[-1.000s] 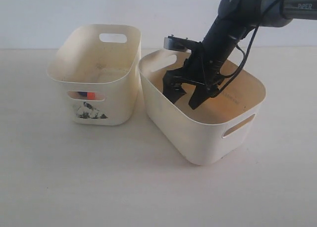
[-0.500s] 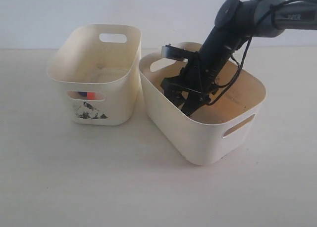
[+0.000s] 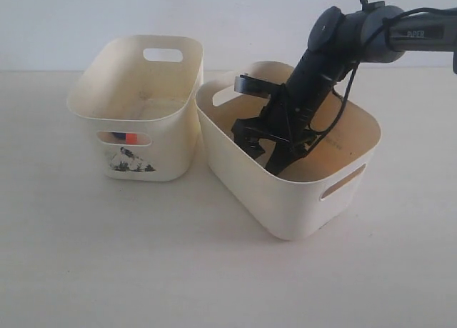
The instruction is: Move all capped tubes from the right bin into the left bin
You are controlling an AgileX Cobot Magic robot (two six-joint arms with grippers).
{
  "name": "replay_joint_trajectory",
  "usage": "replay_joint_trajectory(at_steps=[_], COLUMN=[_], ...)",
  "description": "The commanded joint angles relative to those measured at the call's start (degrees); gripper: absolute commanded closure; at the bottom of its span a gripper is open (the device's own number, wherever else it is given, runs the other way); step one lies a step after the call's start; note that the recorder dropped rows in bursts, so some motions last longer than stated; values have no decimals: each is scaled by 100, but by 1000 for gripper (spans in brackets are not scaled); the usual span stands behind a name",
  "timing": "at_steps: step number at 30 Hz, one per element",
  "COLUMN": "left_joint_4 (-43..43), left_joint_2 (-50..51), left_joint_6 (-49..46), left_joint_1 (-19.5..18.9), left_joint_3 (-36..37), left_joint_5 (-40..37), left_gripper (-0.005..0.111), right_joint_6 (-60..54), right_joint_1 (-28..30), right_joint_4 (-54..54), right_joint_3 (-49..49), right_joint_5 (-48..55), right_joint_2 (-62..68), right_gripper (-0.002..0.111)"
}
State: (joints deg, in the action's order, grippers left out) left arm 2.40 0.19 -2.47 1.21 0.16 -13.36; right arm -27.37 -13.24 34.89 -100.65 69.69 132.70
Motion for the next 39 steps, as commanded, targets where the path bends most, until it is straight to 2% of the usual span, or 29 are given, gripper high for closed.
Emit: replay_joint_trajectory(at_steps=[1, 14, 16, 20, 22, 24, 26, 29, 34, 36, 39], left_joint_4=[-10, -10, -10, -10, -10, -10, -10, -10, -10, -10, -10], left_joint_2=[-19, -19, -19, -19, -19, -19, -19, -19, -19, -19, -19], left_joint_6=[48, 48, 48, 48, 48, 48, 48, 48, 48, 48, 48], left_joint_1=[-6, -6, -6, -6, -6, -6, -6, -6, -6, -6, -6], left_joint_3=[-16, -16, -16, -16, -16, -16, -16, -16, -16, -16, -16], left_joint_5=[9, 9, 9, 9, 9, 9, 9, 9, 9, 9, 9], left_gripper=[102, 102, 102, 102, 102, 102, 102, 102, 102, 102, 102], right_joint_6=[63, 176, 279, 347, 347, 347, 347, 347, 350, 350, 350], right_joint_1=[11, 1, 1, 1, 1, 1, 1, 1, 1, 1, 1], right_joint_4=[56, -300, -464, -535, -535, -535, -535, -535, -535, -544, -484], right_joint_3=[1, 1, 1, 1, 1, 1, 1, 1, -8, -8, -8], right_joint_5=[27, -39, 22, 27, 27, 27, 27, 27, 27, 27, 27], right_joint_2=[-13, 319, 319, 319, 319, 319, 319, 319, 155, 15, -178], right_gripper=[17, 18, 32, 77, 89, 96, 95, 84, 46, 36, 34])
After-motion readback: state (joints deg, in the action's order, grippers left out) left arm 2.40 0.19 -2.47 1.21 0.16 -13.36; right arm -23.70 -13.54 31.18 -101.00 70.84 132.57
